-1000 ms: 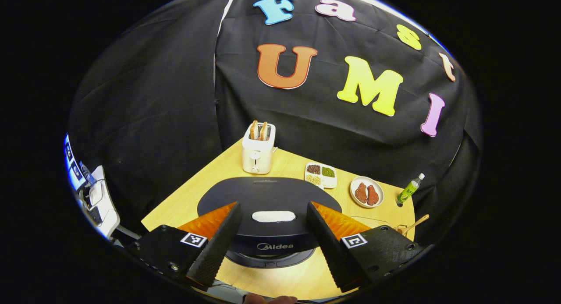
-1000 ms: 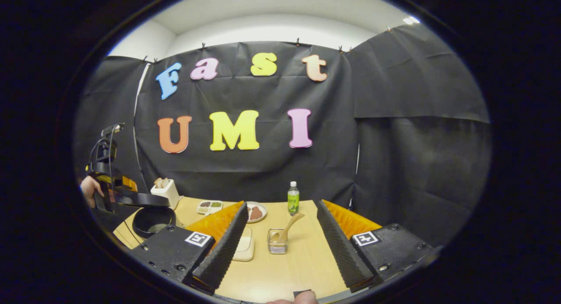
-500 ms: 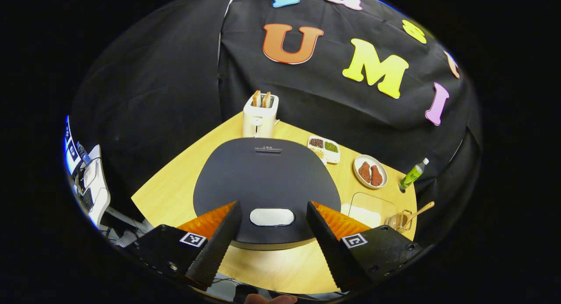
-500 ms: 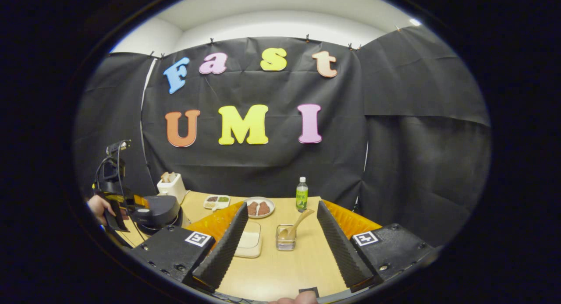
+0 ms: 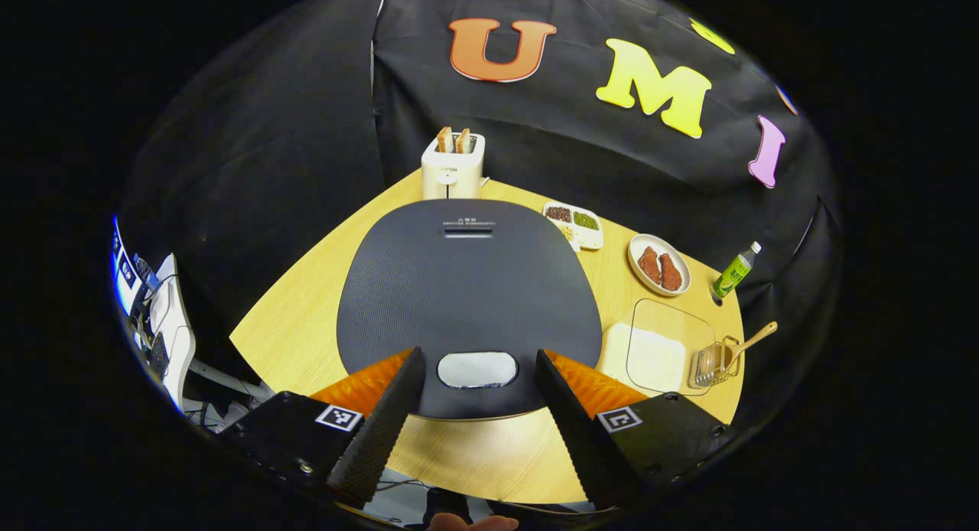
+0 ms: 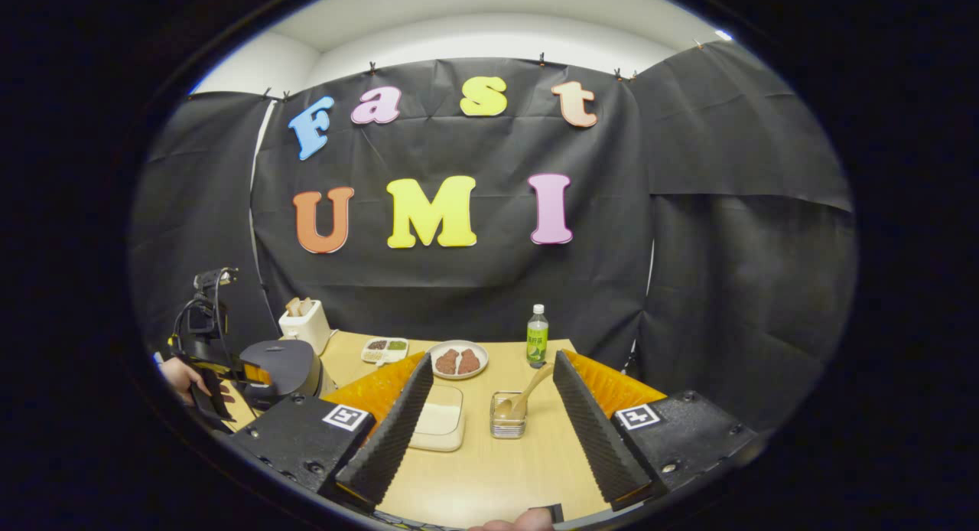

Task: Close the left gripper, press the button to open the rice cooker; take a wooden spoon from the chopstick holder with the right hand, scoop a spoonful of rice and pour it into the rice cooker, then put the wooden spoon back into the chopstick holder.

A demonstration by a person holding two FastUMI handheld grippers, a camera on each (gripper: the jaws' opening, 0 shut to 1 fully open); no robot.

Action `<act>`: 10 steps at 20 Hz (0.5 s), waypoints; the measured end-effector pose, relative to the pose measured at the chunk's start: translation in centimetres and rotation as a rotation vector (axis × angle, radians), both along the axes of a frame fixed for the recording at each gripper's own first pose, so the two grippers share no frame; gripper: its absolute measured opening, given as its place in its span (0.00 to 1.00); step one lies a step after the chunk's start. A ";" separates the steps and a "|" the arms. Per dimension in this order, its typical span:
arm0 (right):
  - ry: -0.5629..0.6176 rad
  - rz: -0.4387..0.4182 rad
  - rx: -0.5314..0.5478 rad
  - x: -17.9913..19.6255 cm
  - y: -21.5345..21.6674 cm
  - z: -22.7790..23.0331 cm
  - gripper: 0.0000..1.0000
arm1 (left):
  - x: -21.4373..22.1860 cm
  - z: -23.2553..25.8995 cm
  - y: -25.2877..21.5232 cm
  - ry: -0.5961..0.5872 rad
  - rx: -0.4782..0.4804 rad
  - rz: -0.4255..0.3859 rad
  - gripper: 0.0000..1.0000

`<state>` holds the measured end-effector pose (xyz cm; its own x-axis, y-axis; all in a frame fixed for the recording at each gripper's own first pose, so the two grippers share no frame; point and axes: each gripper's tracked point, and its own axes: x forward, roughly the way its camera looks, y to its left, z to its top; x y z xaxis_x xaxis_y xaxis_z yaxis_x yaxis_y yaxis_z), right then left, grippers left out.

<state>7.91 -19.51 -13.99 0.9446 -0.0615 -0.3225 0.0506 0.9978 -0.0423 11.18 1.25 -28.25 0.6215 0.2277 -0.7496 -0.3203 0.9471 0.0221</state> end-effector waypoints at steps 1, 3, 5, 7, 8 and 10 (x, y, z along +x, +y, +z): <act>0.005 0.008 0.011 0.4 0.0 -0.4 1.00 | -0.2 -0.4 0.0 0.006 0.015 -0.014 0.96; 0.018 0.026 0.033 1.7 0.3 -1.4 1.00 | -0.2 -0.8 0.3 0.001 0.047 -0.025 0.97; 0.028 0.042 0.043 2.8 0.3 -2.1 1.00 | -0.1 -0.8 0.2 -0.006 0.044 -0.007 0.96; 0.021 0.053 0.051 4.1 0.3 -2.1 1.00 | -0.1 -1.0 0.2 0.001 0.047 0.011 0.97; 0.017 0.063 0.053 4.7 0.6 -2.3 1.00 | -0.3 -1.0 0.2 0.008 0.052 0.017 0.97; 0.000 0.085 0.053 5.8 0.8 -2.0 1.00 | 0.1 -0.7 0.4 -0.008 0.059 0.029 0.96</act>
<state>13.66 -18.74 -16.03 0.9456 0.0363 -0.3234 -0.0349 0.9993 0.0104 11.29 1.61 -28.96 0.6197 0.2894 -0.7295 -0.3475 0.9346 0.0755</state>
